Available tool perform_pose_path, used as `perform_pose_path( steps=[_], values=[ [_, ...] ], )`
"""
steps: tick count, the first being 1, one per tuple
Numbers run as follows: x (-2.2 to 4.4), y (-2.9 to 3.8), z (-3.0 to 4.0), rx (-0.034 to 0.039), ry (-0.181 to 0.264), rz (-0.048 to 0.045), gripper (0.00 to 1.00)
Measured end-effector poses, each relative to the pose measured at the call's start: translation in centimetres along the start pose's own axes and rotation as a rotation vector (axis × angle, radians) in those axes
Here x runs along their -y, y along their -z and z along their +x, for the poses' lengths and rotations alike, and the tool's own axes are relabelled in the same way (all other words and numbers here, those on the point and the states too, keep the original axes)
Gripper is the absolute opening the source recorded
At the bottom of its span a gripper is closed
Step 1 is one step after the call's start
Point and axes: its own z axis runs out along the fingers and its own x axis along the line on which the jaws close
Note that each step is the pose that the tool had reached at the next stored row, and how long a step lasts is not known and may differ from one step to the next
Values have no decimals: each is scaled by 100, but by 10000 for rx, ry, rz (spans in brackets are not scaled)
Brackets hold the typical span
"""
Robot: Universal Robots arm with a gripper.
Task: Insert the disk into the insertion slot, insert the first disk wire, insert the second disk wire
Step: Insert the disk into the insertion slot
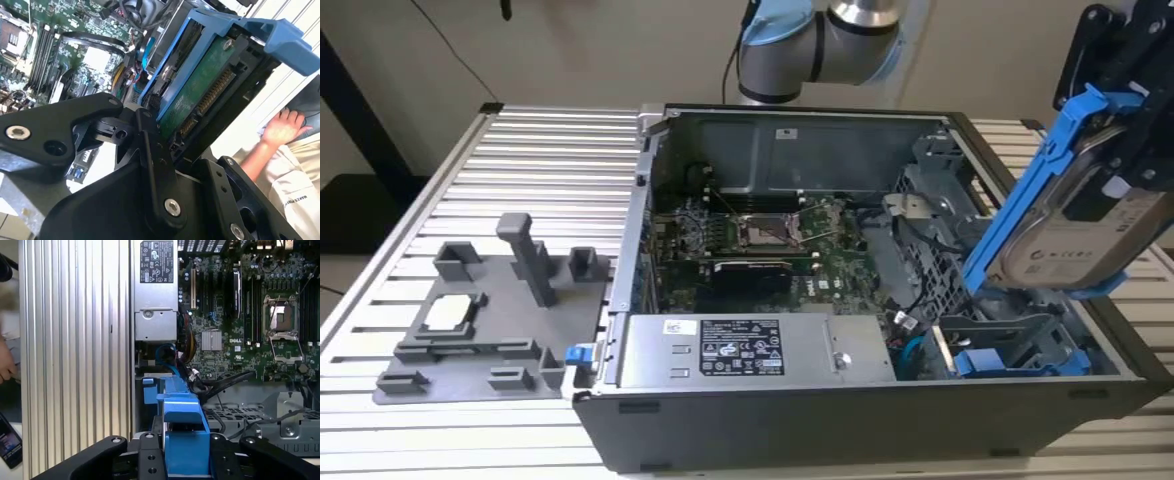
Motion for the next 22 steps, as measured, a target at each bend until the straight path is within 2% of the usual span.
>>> perform_pose_path(
  steps=[11,22],
  values=[
    [67,-39,87,-2,12,-99,32],
    [132,-77,183,-4,33,-281,32]
  ],
)
